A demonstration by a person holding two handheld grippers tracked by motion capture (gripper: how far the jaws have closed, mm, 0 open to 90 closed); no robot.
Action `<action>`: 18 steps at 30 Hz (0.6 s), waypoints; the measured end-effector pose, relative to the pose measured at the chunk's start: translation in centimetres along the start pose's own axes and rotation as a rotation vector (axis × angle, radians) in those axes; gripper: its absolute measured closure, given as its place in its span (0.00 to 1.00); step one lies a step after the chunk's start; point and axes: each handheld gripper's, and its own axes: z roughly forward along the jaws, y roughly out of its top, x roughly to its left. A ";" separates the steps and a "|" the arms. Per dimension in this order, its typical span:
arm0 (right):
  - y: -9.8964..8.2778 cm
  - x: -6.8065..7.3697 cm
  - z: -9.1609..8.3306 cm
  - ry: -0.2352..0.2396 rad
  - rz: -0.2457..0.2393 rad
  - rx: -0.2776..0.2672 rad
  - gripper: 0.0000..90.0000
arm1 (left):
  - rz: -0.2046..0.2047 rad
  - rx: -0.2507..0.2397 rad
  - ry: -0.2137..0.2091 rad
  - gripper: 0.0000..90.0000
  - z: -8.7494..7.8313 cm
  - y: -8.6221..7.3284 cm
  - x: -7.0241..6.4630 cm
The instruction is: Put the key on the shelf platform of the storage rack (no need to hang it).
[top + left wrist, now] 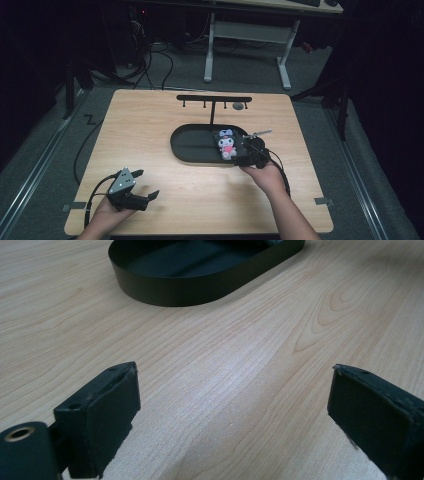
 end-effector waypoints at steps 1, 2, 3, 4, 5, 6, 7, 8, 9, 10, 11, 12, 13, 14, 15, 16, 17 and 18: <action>-0.4 -0.1 -0.1 0.001 -0.003 -0.010 0.33 | 0.000 0.000 0.000 0.08 0.0 0.0 0.0; -0.8 -0.2 -0.1 0.006 -0.005 -0.020 0.33 | 0.001 0.000 0.000 0.08 0.0 0.0 0.0; -1.1 -0.3 -0.1 0.006 -0.009 -0.029 0.33 | 0.002 0.002 -0.001 0.08 0.0 0.0 0.0; -1.5 -0.4 -0.2 0.004 -0.022 -0.040 0.33 | 0.003 0.004 -0.002 0.08 0.0 0.0 -0.1; -2.1 -0.4 -0.2 -0.002 -0.034 -0.054 0.33 | 0.003 0.004 -0.002 0.08 0.1 0.0 -0.1; -2.4 -0.4 -0.2 0.000 -0.037 -0.059 0.32 | 0.004 0.004 -0.001 0.08 0.1 0.0 -0.1; -2.7 -0.4 -0.3 -0.003 -0.041 -0.067 0.32 | 0.005 0.008 -0.003 0.08 0.1 0.0 -0.1; -3.1 -0.4 -0.3 -0.006 -0.053 -0.077 0.32 | 0.005 0.010 -0.004 0.08 0.1 0.0 -0.1; -3.6 -0.3 -0.4 -0.007 -0.053 -0.083 0.32 | 0.006 0.008 -0.003 0.08 0.1 0.0 -0.1; -4.1 -0.2 -0.4 -0.010 -0.060 -0.099 0.32 | 0.007 0.008 -0.003 0.08 0.2 0.0 -0.1; -4.4 -0.2 -0.5 -0.014 -0.065 -0.106 0.32 | 0.008 0.009 -0.003 0.08 0.2 0.0 -0.2; -4.8 -0.1 -0.5 -0.020 -0.071 -0.115 0.32 | 0.007 0.009 -0.004 0.08 0.2 0.0 -0.2; -5.3 -0.1 -0.6 -0.026 -0.073 -0.125 0.32 | 0.008 0.010 -0.004 0.08 0.2 0.0 -0.2; -5.9 0.1 -0.7 -0.036 -0.074 -0.142 0.32 | 0.008 0.010 -0.004 0.08 0.2 0.0 -0.2; -6.2 0.2 -0.8 -0.043 -0.076 -0.151 0.32 | 0.008 0.011 -0.004 0.08 0.2 0.0 -0.2; -6.7 0.5 -0.8 -0.047 -0.078 -0.164 0.31 | 0.008 0.012 -0.004 0.08 0.2 0.0 -0.2; -7.3 0.8 -0.8 -0.050 -0.081 -0.175 0.31 | 0.008 0.012 -0.004 0.08 0.3 0.0 -0.2; -7.7 0.9 -0.8 -0.053 -0.087 -0.185 0.30 | 0.008 0.012 -0.004 0.08 0.3 0.0 -0.2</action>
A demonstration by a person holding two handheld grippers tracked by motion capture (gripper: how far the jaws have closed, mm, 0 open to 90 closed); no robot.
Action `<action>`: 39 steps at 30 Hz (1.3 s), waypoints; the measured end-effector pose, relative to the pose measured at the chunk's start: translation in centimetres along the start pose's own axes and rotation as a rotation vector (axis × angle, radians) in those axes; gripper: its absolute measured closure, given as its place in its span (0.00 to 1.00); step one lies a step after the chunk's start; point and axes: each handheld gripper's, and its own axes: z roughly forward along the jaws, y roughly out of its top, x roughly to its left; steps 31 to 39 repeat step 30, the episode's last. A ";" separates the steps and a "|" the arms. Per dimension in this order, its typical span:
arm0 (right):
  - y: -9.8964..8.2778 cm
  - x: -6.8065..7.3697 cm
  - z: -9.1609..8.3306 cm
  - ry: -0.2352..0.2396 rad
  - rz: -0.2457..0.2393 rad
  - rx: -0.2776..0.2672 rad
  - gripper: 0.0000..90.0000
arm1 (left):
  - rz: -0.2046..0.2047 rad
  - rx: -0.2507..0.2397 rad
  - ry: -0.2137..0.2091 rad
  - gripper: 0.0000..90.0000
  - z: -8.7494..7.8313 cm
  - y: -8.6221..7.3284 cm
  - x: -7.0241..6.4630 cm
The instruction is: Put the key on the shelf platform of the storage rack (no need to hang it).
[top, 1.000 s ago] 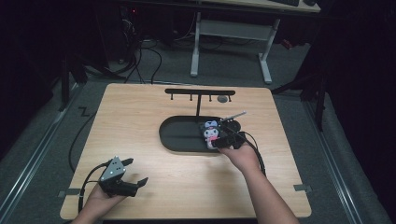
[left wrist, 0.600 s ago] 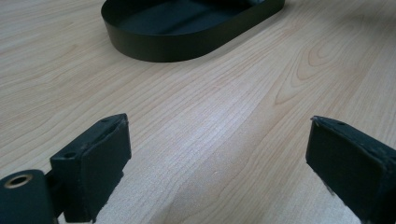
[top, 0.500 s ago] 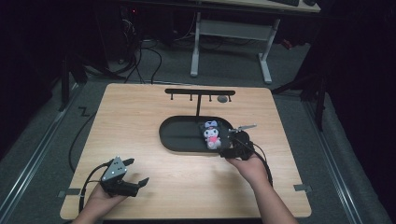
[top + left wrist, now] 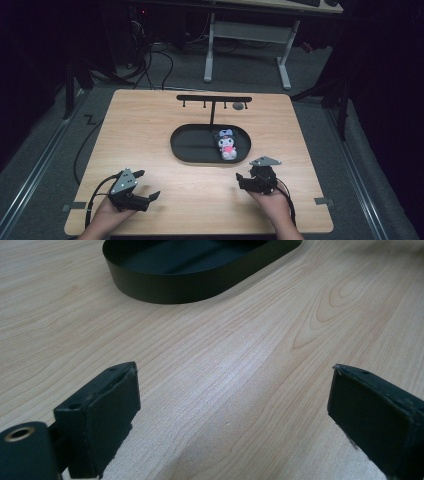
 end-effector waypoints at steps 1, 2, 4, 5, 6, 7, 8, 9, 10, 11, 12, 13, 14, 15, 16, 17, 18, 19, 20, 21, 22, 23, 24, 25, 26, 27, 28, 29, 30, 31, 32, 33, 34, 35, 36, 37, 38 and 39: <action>-0.6 0.3 -0.1 -0.001 0.000 -0.019 0.30 | 0.001 0.003 -0.002 0.08 0.0 0.0 0.0; -1.1 0.5 -0.2 -0.003 0.001 -0.025 0.30 | 0.004 0.006 -0.002 0.08 0.0 0.0 0.0; -1.9 0.8 -0.2 -0.016 0.003 -0.032 0.30 | 0.008 0.007 -0.004 0.08 0.0 0.0 -0.1; -2.4 1.0 -0.2 -0.022 0.008 -0.041 0.30 | 0.009 0.006 -0.005 0.08 0.0 0.1 -0.1; -2.7 1.1 -0.2 -0.021 0.012 -0.048 0.29 | 0.011 0.005 -0.006 0.08 0.1 0.1 -0.2; -3.3 1.2 -0.1 -0.020 0.016 -0.061 0.28 | 0.012 0.004 -0.006 0.08 0.1 0.1 -0.2; -3.6 1.4 -0.2 -0.025 0.011 -0.073 0.27 | 0.015 0.001 -0.009 0.08 0.1 0.1 -0.2; -4.1 1.6 -0.3 -0.028 0.005 -0.094 0.27 | 0.022 0.002 -0.011 0.08 0.1 0.2 -0.2; -4.6 1.7 -0.4 -0.028 -0.008 -0.114 0.27 | 0.024 -0.003 -0.011 0.08 0.2 0.3 -0.2; -5.1 2.0 -0.8 -0.027 -0.024 -0.134 0.27 | 0.023 -0.005 -0.014 0.08 0.2 0.3 -0.2; -5.2 2.1 -1.1 -0.027 -0.033 -0.140 0.27 | 0.024 -0.006 -0.016 0.08 0.3 0.4 -0.3; -5.4 2.2 -1.4 -0.029 -0.031 -0.151 0.27 | 0.028 -0.005 -0.016 0.08 0.3 0.4 -0.3; -5.5 2.2 -1.6 -0.033 -0.035 -0.166 0.27 | 0.033 -0.002 -0.021 0.08 0.4 0.4 -0.4; -5.7 2.2 -1.9 -0.037 -0.020 -0.178 0.27 | 0.034 -0.001 -0.021 0.08 0.4 0.4 -0.4; -5.8 2.2 -2.0 -0.037 -0.013 -0.182 0.26 | 0.034 0.001 -0.023 0.08 0.5 0.4 -0.4; -5.9 2.0 -2.0 -0.030 -0.001 -0.184 0.26 | 0.035 0.002 -0.023 0.08 0.5 0.4 -0.4; -5.9 1.9 -2.0 -0.028 -0.001 -0.189 0.26 | 0.035 0.003 -0.022 0.08 0.5 0.5 -0.5; -6.0 1.8 -2.1 -0.033 0.004 -0.189 0.26 | 0.035 0.004 -0.021 0.08 0.5 0.5 -0.5; -6.1 1.6 -2.1 -0.035 0.011 -0.192 0.26 | 0.035 0.005 -0.021 0.08 0.5 0.4 -0.5; -6.1 1.5 -2.1 -0.036 0.014 -0.191 0.26 | 0.036 0.008 -0.021 0.08 0.5 0.4 -0.5; -6.2 1.3 -2.1 -0.032 0.026 -0.190 0.26 | 0.035 0.009 -0.021 0.08 0.5 0.4 -0.5; -6.2 1.2 -2.1 -0.034 0.024 -0.190 0.26 | 0.034 0.008 -0.020 0.08 0.5 0.4 -0.5; -6.3 1.2 -2.2 -0.037 0.028 -0.188 0.26 | 0.033 0.008 -0.021 0.08 0.5 0.4 -0.4; -6.3 1.1 -2.2 -0.036 0.027 -0.191 0.26 | 0.032 0.009 -0.020 0.08 0.5 0.4 -0.4; -6.3 1.0 -2.2 -0.037 0.032 -0.191 0.26 | 0.031 0.008 -0.020 0.08 0.5 0.4 -0.4; -6.3 1.0 -2.2 -0.037 0.035 -0.190 0.26 | 0.031 0.007 -0.020 0.08 0.6 0.4 -0.4; -6.3 0.9 -2.2 -0.037 0.034 -0.191 0.26 | 0.031 0.005 -0.021 0.08 0.6 0.4 -0.4; -6.4 0.9 -2.2 -0.039 0.037 -0.190 0.26 | 0.032 0.007 -0.021 0.08 0.6 0.4 -0.4; -6.4 0.9 -2.2 -0.039 0.040 -0.189 0.26 | 0.032 0.005 -0.021 0.08 0.6 0.4 -0.4; -6.4 0.9 -2.2 -0.039 0.040 -0.189 0.26 | 0.032 0.005 -0.021 0.08 0.6 0.4 -0.4; -6.4 0.9 -2.2 -0.039 0.040 -0.189 0.26 | 0.032 0.005 -0.021 0.08 0.6 0.4 -0.4; -6.4 0.9 -2.2 -0.039 0.040 -0.189 0.26 | 0.032 0.005 -0.021 0.08 0.6 0.4 -0.4; -6.4 0.9 -2.2 -0.039 0.040 -0.189 0.26 | 0.032 0.005 -0.021 0.08 0.6 0.4 -0.4; -6.4 0.9 -2.2 -0.039 0.040 -0.189 0.26 | 0.032 0.005 -0.021 0.08 0.6 0.4 -0.4; -6.4 0.9 -2.2 -0.039 0.040 -0.189 0.26 | 0.032 0.005 -0.021 0.08 0.6 0.4 -0.4; -6.4 0.9 -2.2 -0.039 0.040 -0.189 0.26 | 0.032 0.005 -0.021 0.08 0.6 0.4 -0.4; -6.4 0.9 -2.2 -0.039 0.040 -0.189 0.26 | 0.032 0.005 -0.021 0.08 0.6 0.4 -0.4; -6.4 0.9 -2.2 -0.039 0.040 -0.189 0.26 | 0.032 0.005 -0.021 0.08 0.6 0.4 -0.4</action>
